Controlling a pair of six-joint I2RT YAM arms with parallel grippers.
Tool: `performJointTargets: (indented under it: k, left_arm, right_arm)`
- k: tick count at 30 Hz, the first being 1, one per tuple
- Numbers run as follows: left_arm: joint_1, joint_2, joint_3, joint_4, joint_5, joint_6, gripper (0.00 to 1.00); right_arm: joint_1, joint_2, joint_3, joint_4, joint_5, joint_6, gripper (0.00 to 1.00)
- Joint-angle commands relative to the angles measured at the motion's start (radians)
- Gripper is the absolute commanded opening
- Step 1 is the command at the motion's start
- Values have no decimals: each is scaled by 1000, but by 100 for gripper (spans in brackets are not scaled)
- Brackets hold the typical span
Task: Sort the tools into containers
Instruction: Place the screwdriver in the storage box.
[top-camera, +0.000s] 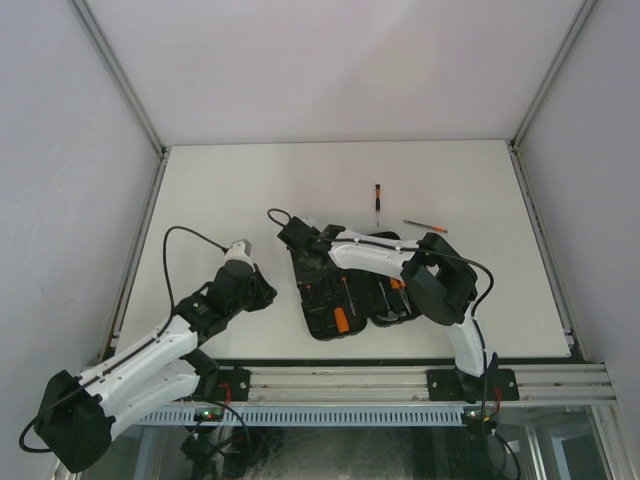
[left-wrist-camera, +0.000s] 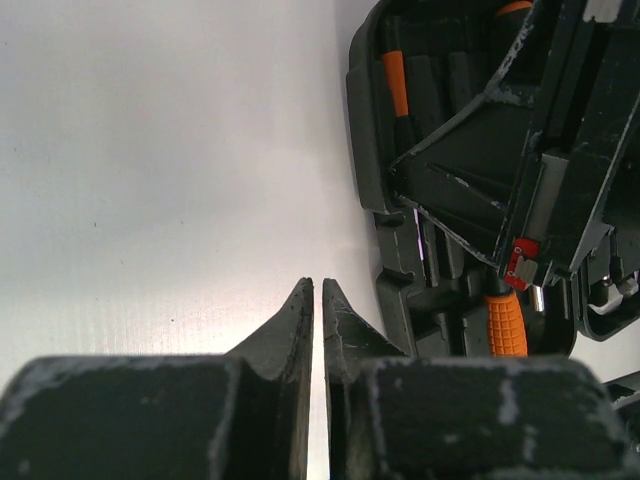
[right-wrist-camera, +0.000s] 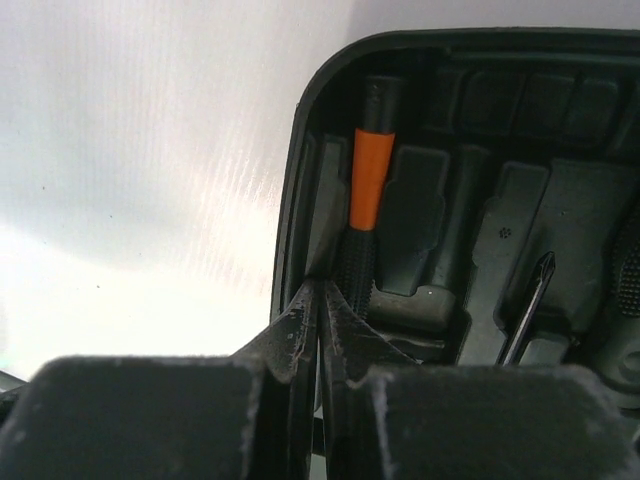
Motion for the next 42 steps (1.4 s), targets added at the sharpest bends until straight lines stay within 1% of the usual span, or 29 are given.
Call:
performJointTargets:
  k: [1,6,8,10,13,17,20,22,24,25,28,30,38,42]
  left_arm:
    - [8,-24,-13,21,-18,-10,10]
    - [11,-43,9,-9,-42,-2,11]
    - [14,-58,14,-15,-45,1,15]
    - [21,-71,17,-13,-43,3,20]
    - [26,-75,24,-5,-38,7,22]
    - [33,-58,35,2,-32,14,22]
    - [35,-49,35,3,-27,17,22]
    - [38,-47,30,6,-23,17,22]
    - [48,-47,18,18,-15,17,22]
    - [54,-46,14,25,-4,16,22]
    - [66,-35,11,44,19,16,22]
    - [70,-27,14,46,25,21,21]
    - [74,-9,9,51,39,32,19]
    - [75,-15,-2,51,40,31,19]
  right_arm:
    - [21,37,-115,-6,-28,-31,0]
    - [24,-133,-114,115,-61,-71,2]
    - [24,-193,-115,154,-69,-83,4]
    - [24,-249,-117,179,-53,-92,6]
    - [26,-323,-140,197,5,-99,9]
    - [7,-377,-195,195,39,-87,15]
    - [-9,-396,-250,220,43,-90,22]
    - [-9,-404,-274,236,62,-89,30]
    - [-9,-397,-277,238,64,-99,33]
    - [-12,-391,-277,238,64,-96,33]
    - [-21,-358,-270,236,38,-85,25]
    - [-21,-329,-254,226,14,-85,23]
    - [-5,-219,-168,167,-16,-93,23]
    - [-4,-187,-144,157,1,-94,23]
